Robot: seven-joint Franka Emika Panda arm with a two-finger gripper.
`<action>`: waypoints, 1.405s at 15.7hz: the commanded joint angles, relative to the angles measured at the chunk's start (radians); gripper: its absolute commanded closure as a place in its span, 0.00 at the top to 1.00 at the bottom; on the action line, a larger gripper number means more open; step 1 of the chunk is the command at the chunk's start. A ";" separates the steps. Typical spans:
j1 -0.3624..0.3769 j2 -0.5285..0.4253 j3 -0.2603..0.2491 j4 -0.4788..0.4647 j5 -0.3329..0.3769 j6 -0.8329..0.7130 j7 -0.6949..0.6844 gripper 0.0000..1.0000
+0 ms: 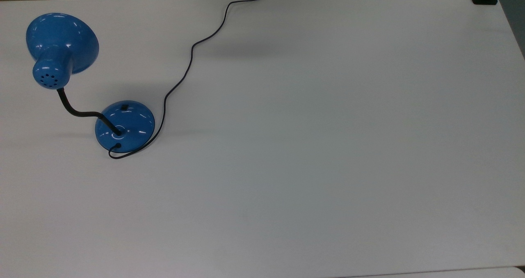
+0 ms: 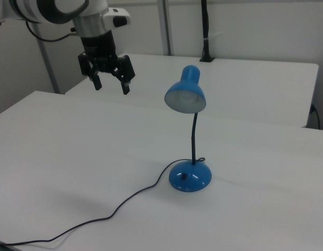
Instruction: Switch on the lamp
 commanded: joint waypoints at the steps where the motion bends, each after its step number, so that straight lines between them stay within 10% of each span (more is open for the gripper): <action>1: 0.000 -0.016 0.041 -0.016 0.012 -0.019 0.007 1.00; 17: -0.014 -0.028 0.032 -0.016 0.006 -0.085 -0.025 1.00; 22: -0.043 -0.035 0.030 -0.042 -0.038 -0.119 -0.303 1.00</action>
